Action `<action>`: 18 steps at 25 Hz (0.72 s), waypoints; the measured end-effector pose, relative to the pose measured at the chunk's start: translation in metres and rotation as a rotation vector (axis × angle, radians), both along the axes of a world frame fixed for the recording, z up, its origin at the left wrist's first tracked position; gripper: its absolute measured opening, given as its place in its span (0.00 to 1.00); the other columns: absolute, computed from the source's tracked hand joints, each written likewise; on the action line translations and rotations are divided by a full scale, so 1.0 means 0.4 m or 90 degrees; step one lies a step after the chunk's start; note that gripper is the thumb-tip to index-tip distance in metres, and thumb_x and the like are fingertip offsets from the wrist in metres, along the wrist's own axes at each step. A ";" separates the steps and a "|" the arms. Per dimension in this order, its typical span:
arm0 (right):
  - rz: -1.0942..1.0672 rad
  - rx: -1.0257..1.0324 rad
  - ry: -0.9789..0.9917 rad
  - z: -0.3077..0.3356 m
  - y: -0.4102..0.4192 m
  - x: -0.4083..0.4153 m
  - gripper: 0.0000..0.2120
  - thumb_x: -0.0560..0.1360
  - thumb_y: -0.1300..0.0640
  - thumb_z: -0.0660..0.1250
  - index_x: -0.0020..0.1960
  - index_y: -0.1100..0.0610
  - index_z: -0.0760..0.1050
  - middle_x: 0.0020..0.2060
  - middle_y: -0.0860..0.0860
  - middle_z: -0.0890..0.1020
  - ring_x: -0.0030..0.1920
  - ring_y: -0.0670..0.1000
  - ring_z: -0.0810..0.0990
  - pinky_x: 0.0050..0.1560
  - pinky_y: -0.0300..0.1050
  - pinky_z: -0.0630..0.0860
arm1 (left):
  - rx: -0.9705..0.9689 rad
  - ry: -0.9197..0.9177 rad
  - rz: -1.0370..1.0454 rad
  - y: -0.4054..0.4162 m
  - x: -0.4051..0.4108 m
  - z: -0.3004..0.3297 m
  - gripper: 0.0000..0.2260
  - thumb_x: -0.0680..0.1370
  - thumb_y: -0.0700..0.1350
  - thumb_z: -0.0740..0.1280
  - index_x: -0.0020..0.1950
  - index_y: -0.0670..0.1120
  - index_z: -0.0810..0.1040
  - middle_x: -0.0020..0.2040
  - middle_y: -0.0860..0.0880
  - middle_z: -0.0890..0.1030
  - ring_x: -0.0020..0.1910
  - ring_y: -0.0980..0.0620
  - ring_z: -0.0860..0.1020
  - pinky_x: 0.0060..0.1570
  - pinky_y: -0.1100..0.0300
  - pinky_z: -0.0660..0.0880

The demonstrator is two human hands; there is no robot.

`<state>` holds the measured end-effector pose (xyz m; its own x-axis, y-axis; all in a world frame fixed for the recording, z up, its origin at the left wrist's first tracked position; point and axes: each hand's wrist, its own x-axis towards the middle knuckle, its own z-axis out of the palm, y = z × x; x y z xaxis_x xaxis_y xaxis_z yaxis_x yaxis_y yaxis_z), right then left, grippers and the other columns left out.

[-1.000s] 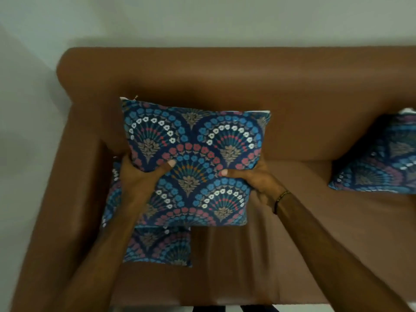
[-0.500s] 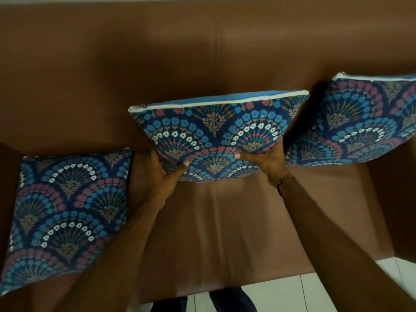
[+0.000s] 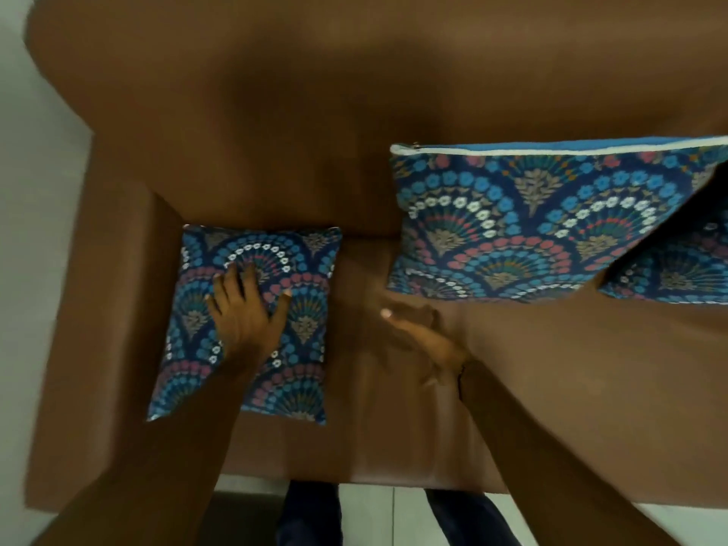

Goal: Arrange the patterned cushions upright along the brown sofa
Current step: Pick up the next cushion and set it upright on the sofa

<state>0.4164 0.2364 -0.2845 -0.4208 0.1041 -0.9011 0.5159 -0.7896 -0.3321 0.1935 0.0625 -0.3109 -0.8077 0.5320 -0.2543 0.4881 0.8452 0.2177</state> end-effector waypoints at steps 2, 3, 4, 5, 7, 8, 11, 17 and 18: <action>0.089 0.007 -0.052 -0.008 -0.103 -0.117 0.36 0.76 0.39 0.74 0.79 0.37 0.61 0.78 0.46 0.69 0.80 0.55 0.67 0.66 0.64 0.71 | 0.018 -0.028 0.057 -0.065 -0.089 -0.016 0.47 0.73 0.71 0.63 0.83 0.42 0.61 0.83 0.34 0.61 0.82 0.30 0.59 0.77 0.29 0.57; 0.109 0.010 -0.056 -0.018 -0.149 -0.175 0.41 0.74 0.37 0.76 0.81 0.39 0.61 0.80 0.47 0.68 0.80 0.58 0.67 0.65 0.64 0.72 | 0.030 -0.060 0.105 -0.092 -0.134 -0.024 0.51 0.70 0.73 0.65 0.84 0.43 0.59 0.84 0.35 0.61 0.82 0.31 0.59 0.78 0.30 0.58; 0.104 0.016 -0.029 -0.038 -0.187 -0.235 0.38 0.75 0.39 0.76 0.79 0.45 0.66 0.80 0.48 0.69 0.78 0.59 0.71 0.66 0.61 0.74 | 0.038 -0.113 0.172 -0.117 -0.180 -0.033 0.56 0.66 0.76 0.67 0.85 0.45 0.56 0.84 0.37 0.60 0.83 0.32 0.60 0.78 0.31 0.59; 0.087 0.034 0.007 -0.054 -0.225 -0.301 0.29 0.76 0.43 0.76 0.72 0.49 0.73 0.79 0.52 0.72 0.73 0.58 0.77 0.69 0.59 0.75 | 0.047 -0.187 0.247 -0.143 -0.233 -0.040 0.61 0.63 0.77 0.70 0.85 0.46 0.54 0.84 0.38 0.60 0.82 0.33 0.61 0.79 0.33 0.61; 0.056 0.116 0.018 -0.073 -0.263 -0.375 0.25 0.75 0.51 0.79 0.70 0.51 0.77 0.73 0.56 0.80 0.68 0.57 0.82 0.73 0.58 0.76 | 0.102 -0.352 0.349 -0.169 -0.302 -0.050 0.64 0.59 0.73 0.79 0.85 0.47 0.56 0.83 0.42 0.65 0.81 0.37 0.67 0.79 0.38 0.67; 0.041 0.154 0.017 -0.085 -0.278 -0.391 0.30 0.74 0.55 0.81 0.73 0.54 0.76 0.71 0.56 0.81 0.68 0.58 0.82 0.72 0.59 0.77 | 0.149 -0.416 0.367 -0.181 -0.322 -0.056 0.61 0.58 0.69 0.83 0.83 0.46 0.62 0.81 0.43 0.71 0.78 0.40 0.73 0.76 0.40 0.72; -0.025 0.223 0.032 -0.070 -0.309 -0.387 0.29 0.71 0.64 0.81 0.70 0.56 0.78 0.65 0.57 0.86 0.63 0.60 0.86 0.56 0.54 0.87 | 0.295 -0.474 0.334 -0.211 -0.345 -0.038 0.52 0.56 0.58 0.88 0.76 0.49 0.73 0.71 0.48 0.82 0.67 0.46 0.82 0.67 0.44 0.81; -0.103 0.465 0.076 -0.002 -0.217 -0.458 0.48 0.65 0.79 0.79 0.78 0.60 0.63 0.69 0.58 0.81 0.65 0.56 0.83 0.61 0.56 0.84 | 0.485 -0.384 0.166 -0.141 -0.395 0.046 0.63 0.56 0.53 0.88 0.84 0.52 0.55 0.80 0.50 0.70 0.76 0.51 0.73 0.75 0.47 0.74; -0.095 0.478 0.089 0.006 -0.199 -0.486 0.48 0.65 0.78 0.80 0.78 0.59 0.63 0.69 0.58 0.80 0.65 0.55 0.82 0.63 0.58 0.83 | 0.487 -0.373 0.152 -0.127 -0.413 0.051 0.63 0.57 0.52 0.88 0.84 0.52 0.54 0.80 0.50 0.69 0.77 0.52 0.71 0.75 0.46 0.74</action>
